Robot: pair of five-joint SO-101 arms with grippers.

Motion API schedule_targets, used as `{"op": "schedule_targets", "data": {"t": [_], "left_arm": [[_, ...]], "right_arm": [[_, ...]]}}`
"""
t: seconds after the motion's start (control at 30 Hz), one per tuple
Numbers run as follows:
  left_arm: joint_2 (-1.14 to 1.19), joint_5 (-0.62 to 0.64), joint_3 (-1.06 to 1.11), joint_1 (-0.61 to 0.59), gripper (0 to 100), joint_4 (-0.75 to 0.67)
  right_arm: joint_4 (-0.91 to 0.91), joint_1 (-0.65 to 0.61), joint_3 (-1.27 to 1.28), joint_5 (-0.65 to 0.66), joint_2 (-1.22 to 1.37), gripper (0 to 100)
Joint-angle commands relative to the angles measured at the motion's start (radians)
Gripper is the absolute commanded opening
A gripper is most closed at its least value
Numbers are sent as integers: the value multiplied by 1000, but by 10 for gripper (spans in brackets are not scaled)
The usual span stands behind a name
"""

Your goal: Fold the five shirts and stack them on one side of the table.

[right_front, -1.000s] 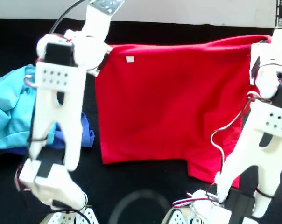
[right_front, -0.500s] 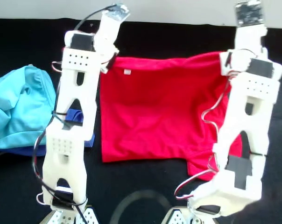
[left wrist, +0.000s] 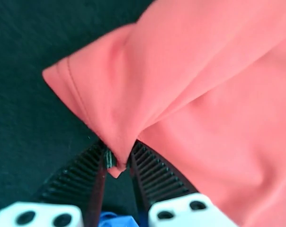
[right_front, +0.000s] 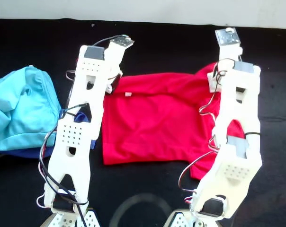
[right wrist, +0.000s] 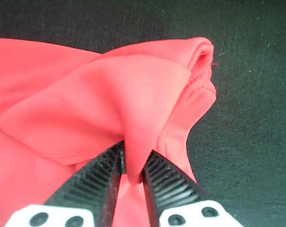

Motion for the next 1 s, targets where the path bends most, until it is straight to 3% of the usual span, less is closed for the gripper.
{"op": "schedule_targets", "data": {"t": [0.0,0.47,0.73,0.83,0.97], "left_arm": [[-12,8,-88,12,8,78],[58,6,-8,25,8,60],[-108,9,-91,16,8,123],[-234,9,19,7,8,123],[-443,9,329,8,8,121]], "right_arm": [[-13,5,-4,6,-12,6],[-31,25,-44,6,159,6],[234,108,-272,6,19,6],[367,119,-329,12,-22,6],[478,122,-341,14,-53,6]]}}
